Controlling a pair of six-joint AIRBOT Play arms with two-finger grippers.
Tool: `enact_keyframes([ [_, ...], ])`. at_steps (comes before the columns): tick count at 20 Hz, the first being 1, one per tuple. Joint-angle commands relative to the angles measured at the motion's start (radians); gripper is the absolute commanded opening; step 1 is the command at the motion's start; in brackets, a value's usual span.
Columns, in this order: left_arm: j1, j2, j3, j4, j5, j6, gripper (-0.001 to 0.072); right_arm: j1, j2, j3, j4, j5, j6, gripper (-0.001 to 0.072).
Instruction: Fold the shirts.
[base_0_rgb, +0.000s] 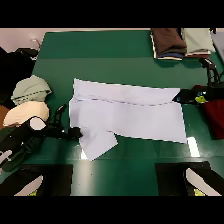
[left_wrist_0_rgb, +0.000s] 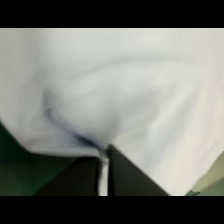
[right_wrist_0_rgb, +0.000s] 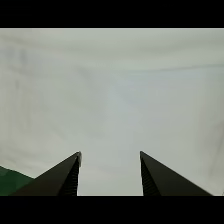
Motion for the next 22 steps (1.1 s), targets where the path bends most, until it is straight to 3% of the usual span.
enact_keyframes([
  [1,-0.031,0.009,0.040,-0.021,-0.018,-0.018,0.0024,-0.043,0.001,-0.003,-0.007,0.065,0.000,0.0432],
  [5,-0.031,0.009,0.137,0.069,-0.122,-0.015,0.0023,-0.229,0.074,-0.187,-0.085,0.091,-0.007,0.0432],
  [6,-0.031,0.009,0.151,0.085,-0.124,-0.015,0.0023,-0.299,0.099,-0.259,-0.141,0.089,-0.007,0.0468],
  [7,-0.031,0.009,0.161,0.092,-0.121,-0.014,0.0023,-0.370,0.111,-0.320,-0.178,0.090,-0.008,0.0558],
  [11,-0.031,0.009,0.166,0.105,-0.115,-0.014,0.0023,-0.583,0.050,-0.479,-0.140,0.058,-0.039,0.0553],
  [16,-0.031,0.008,0.166,0.113,-0.116,-0.015,0.0023,-0.551,-0.077,-0.515,-0.026,-0.018,-0.084,0.0499],
  [18,-0.031,0.009,0.167,0.113,-0.140,-0.015,0.0023,-0.479,-0.098,-0.509,0.026,-0.048,-0.088,0.0396],
  [21,-0.031,0.028,0.203,0.190,-0.220,-0.034,0.0022,-0.345,-0.101,-0.455,0.023,-0.019,-0.088,0.0062],
  [22,-0.031,0.067,0.211,0.234,-0.233,-0.065,0.0022,-0.309,-0.089,-0.435,0.019,-0.003,-0.088,0.0054],
])
